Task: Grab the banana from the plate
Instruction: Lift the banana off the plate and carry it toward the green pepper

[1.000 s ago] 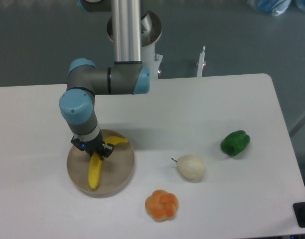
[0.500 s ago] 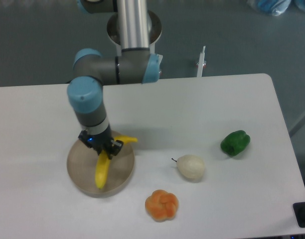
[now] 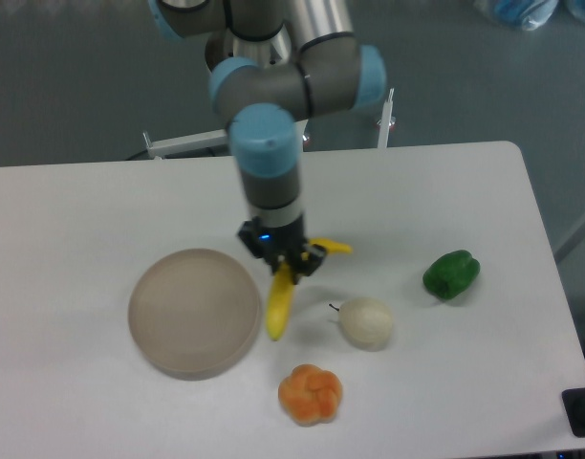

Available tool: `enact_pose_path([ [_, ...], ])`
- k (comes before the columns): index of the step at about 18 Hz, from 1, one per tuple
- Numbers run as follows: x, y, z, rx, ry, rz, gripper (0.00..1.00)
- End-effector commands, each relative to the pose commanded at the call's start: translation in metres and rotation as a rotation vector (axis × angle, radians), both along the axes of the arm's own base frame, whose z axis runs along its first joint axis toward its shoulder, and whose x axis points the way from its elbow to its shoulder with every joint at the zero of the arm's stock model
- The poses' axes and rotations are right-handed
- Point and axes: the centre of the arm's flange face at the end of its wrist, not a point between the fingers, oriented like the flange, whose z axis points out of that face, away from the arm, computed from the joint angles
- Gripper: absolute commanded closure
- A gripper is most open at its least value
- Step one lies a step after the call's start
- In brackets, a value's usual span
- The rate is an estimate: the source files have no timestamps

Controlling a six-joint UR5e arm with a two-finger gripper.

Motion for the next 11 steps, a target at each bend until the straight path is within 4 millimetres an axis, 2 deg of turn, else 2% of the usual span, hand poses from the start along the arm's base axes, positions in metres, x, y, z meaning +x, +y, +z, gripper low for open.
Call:
enact_pose_path([
  [5, -0.053, -0.025, 0.011, -0.008, 0.034, -0.071, 0.87],
  [8, -0.073, -0.033, 0.017, -0.012, 0.05, -0.103, 0.87],
  [11, -0.082, -0.038, 0.021, -0.01, 0.061, -0.115, 0.87],
])
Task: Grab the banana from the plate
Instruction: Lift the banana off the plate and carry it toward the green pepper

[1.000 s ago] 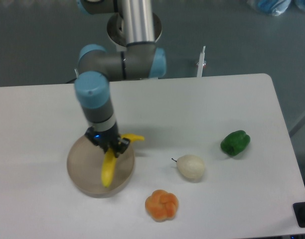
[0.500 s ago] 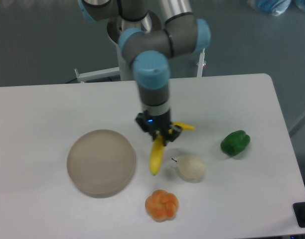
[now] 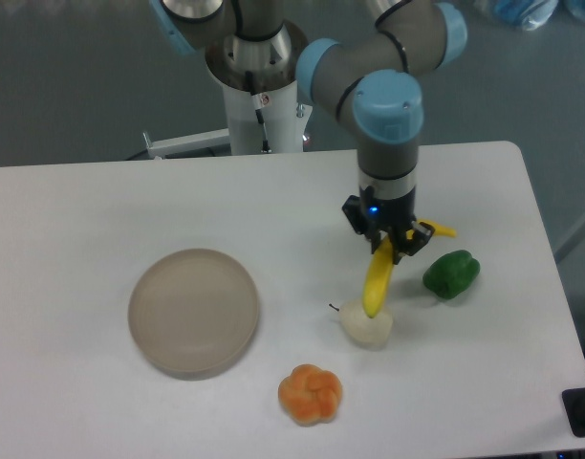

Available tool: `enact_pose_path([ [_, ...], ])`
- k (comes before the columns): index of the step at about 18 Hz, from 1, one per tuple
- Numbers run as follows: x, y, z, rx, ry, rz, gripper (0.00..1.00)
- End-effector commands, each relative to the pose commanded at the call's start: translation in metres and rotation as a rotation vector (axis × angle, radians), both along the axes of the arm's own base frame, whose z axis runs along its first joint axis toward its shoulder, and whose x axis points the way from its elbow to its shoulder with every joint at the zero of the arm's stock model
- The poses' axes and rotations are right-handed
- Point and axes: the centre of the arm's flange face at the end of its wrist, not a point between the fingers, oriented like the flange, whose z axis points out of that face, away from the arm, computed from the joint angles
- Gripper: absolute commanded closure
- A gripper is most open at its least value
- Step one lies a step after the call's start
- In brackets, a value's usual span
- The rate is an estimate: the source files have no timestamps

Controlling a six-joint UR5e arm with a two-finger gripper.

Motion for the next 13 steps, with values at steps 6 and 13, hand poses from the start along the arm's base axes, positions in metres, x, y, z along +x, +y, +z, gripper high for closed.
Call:
enact_pose_path([
  [6, -0.007, 0.0, 0.004, 0.007, 0.008, 0.003, 0.86],
  [13, -0.017, -0.006, 0.003, 0.016, 0.008, 0.02, 0.86],
])
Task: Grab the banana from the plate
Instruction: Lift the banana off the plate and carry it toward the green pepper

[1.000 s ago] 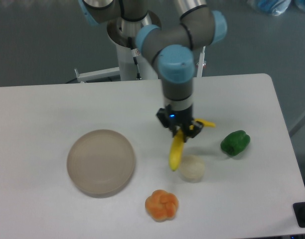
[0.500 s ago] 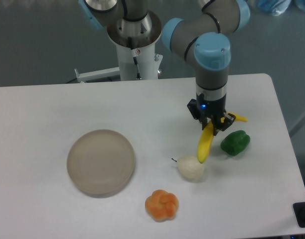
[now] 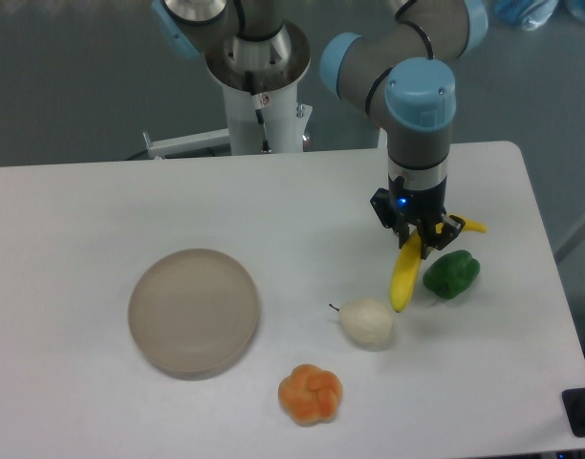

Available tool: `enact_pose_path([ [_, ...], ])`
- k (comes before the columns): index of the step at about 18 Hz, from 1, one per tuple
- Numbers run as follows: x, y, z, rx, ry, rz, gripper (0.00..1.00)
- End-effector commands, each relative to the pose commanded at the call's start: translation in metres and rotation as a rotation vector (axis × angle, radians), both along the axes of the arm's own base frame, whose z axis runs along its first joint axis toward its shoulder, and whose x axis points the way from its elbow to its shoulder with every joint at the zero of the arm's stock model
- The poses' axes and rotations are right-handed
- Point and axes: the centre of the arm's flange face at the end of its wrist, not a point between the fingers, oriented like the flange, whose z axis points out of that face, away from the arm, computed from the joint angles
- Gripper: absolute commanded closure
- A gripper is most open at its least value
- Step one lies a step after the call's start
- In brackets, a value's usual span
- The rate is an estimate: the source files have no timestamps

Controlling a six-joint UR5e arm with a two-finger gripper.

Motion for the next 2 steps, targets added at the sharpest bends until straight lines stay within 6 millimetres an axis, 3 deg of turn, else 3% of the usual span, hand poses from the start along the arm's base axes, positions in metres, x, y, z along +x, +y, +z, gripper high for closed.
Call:
enact_pose_path([
  [2, -0.0003, 0.0, 0.0006, -0.001, 0.001, 0.0, 0.86],
])
